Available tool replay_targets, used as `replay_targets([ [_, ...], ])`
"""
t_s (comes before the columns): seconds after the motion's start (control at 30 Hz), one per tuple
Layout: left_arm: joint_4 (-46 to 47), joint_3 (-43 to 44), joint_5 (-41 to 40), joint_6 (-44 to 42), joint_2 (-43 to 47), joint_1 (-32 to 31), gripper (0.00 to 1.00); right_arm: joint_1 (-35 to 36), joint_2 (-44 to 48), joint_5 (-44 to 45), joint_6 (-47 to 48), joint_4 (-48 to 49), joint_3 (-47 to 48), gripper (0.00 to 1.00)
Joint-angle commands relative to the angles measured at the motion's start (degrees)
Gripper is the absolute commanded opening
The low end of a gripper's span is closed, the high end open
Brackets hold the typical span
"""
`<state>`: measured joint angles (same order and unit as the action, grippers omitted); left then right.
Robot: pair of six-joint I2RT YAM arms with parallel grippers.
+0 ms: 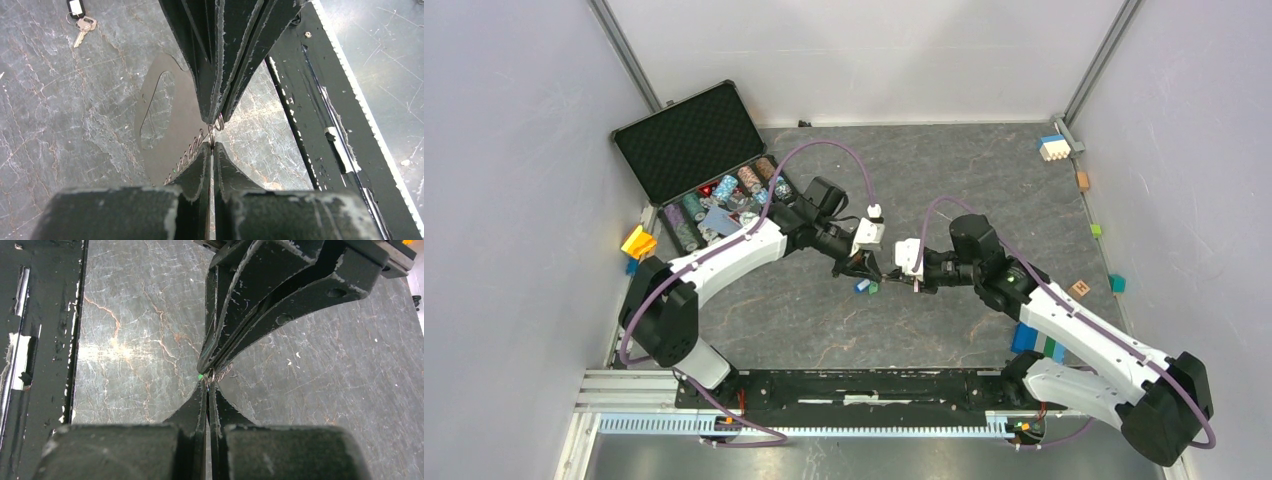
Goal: Put the keys on the keyring
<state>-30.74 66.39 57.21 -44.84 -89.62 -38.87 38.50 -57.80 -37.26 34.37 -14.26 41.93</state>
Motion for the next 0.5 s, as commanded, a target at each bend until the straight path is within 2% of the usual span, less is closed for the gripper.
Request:
replay_targets([
  [0.0,-2.2,0.4,1.6,-4.9,0.2,1.3,0.02,-0.4,2.4,3.7,-2.0,2.6,0.9,0.0],
  [0.2,-2.6,-2.7,2.7,-11.4,2.4,1.3,0.04,-0.6,1.6,6.6,-4.5,4.3,0.9,0.0],
  [0.47,-2.6,-3.5,-1.1,-14.0,3.8,1.3,0.25,-0.9,2.2,7.2,-5.5,6.6,-0.3,0.0],
])
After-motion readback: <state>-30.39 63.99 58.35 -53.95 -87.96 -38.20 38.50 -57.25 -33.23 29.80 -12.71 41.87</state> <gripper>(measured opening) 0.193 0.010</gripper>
